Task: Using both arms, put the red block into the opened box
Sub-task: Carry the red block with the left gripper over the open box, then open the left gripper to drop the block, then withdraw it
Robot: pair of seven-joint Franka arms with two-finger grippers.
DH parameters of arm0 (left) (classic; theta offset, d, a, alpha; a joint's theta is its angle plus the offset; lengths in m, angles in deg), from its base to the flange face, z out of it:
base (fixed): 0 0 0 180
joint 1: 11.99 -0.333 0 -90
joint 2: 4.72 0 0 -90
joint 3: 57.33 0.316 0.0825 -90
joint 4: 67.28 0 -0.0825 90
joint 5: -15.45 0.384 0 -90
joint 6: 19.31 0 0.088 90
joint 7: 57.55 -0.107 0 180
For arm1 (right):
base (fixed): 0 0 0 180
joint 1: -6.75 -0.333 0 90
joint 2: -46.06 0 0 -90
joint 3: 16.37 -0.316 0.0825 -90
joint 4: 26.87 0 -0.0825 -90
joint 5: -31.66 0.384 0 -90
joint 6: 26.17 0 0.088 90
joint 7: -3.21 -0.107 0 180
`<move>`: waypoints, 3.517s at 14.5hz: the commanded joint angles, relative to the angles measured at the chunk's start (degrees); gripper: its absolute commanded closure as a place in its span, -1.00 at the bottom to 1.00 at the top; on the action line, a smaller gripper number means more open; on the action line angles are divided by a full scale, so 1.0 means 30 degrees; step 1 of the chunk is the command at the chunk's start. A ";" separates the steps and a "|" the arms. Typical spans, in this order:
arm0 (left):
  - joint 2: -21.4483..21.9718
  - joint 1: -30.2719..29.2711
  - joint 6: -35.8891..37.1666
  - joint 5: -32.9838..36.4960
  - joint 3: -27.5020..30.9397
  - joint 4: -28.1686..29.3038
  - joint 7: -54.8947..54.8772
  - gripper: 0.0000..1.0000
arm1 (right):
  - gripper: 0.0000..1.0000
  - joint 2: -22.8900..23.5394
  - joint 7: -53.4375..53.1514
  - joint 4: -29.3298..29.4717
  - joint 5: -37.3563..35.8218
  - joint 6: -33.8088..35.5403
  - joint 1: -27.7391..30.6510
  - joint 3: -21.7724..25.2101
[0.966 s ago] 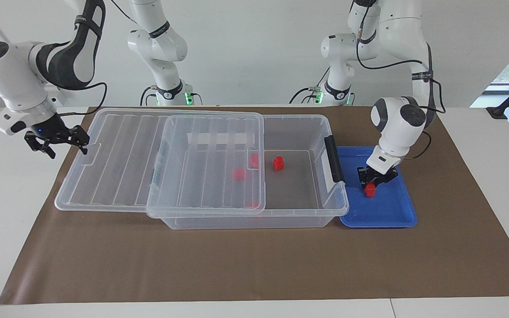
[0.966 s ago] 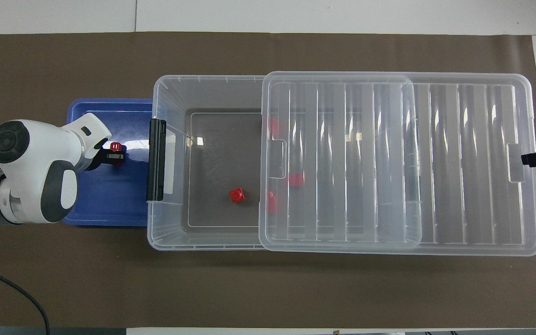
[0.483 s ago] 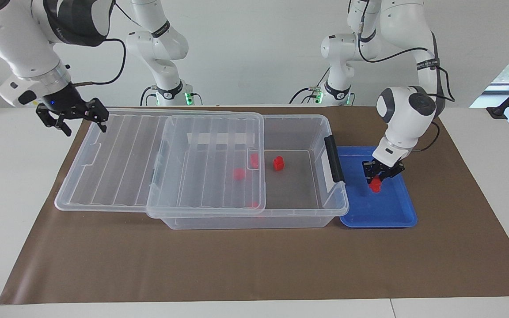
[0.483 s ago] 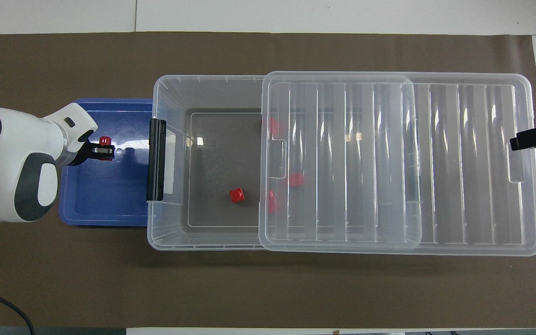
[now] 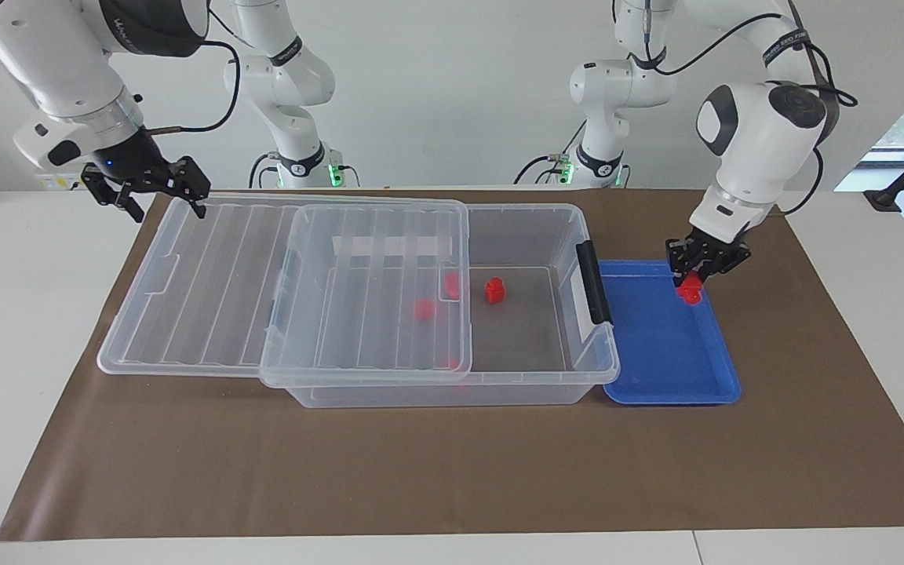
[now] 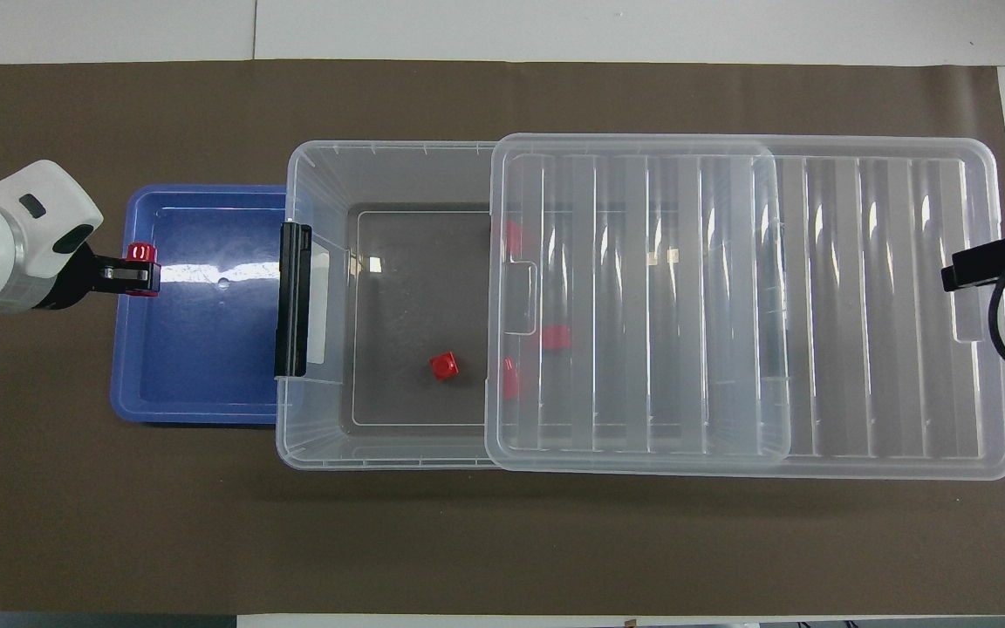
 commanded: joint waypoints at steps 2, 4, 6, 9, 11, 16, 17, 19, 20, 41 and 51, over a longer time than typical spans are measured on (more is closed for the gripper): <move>0.0326 0.0491 0.2921 0.0331 -0.0659 -0.1975 0.0590 1.00 | -1.00 -0.0127 -0.1166 -0.0062 0.0085 0.0217 0.0049 -0.0487; 0.0266 0.0901 0.2839 0.0331 -0.1741 -0.2186 0.1639 1.00 | -1.00 -0.0127 -0.1108 -0.0121 0.0085 0.0217 0.0107 -0.0458; 0.0266 0.1631 0.2664 0.0331 -0.2563 -0.2099 0.3366 1.00 | -1.00 -0.0156 -0.1165 -0.0121 0.0115 0.0391 0.0050 -0.0458; -0.0928 0.3649 0.0998 0.0389 -0.2596 -0.2068 0.6147 1.00 | -1.00 -0.0157 -0.1166 -0.0121 0.0115 0.0422 0.0049 -0.0487; -0.2510 0.4647 -0.0173 0.1643 -0.2625 -0.2303 0.8140 1.00 | -1.00 -0.0186 -0.1136 -0.0208 0.0144 0.0422 0.0049 -0.0488; -0.5121 0.6000 -0.3338 0.1942 -0.2625 -0.2040 1.0611 1.00 | -1.00 -0.0245 -0.1166 -0.0238 0.0144 0.0422 -0.0214 -0.0517; -0.5647 0.6029 -0.3749 0.1914 -0.2625 -0.2069 1.0611 1.00 | -1.00 -0.0245 -0.1166 -0.0238 0.0144 0.0422 -0.0214 -0.0517; -0.6409 0.6029 -0.4687 0.1943 -0.2625 -0.2069 1.0727 1.00 | -1.00 -0.0245 -0.1195 -0.0238 0.0144 0.0422 -0.0214 -0.0517; -0.7023 0.6262 -0.4952 0.2059 -0.2596 -0.2214 1.0757 1.00 | -1.00 -0.0274 -0.1195 -0.0238 0.0144 0.0422 -0.0243 -0.0517; -0.2992 0.6206 -0.1387 0.2323 -0.2391 -0.1542 1.0904 -1.00 | 0.84 -0.0596 -0.0232 -0.0912 0.0086 0.0334 -0.0010 -0.0488; -0.0612 0.0529 0.1344 0.0543 -0.2361 -0.1833 0.3853 -1.00 | 1.00 -0.1156 0.7418 -0.4896 -0.0149 -0.5114 0.5612 -0.0370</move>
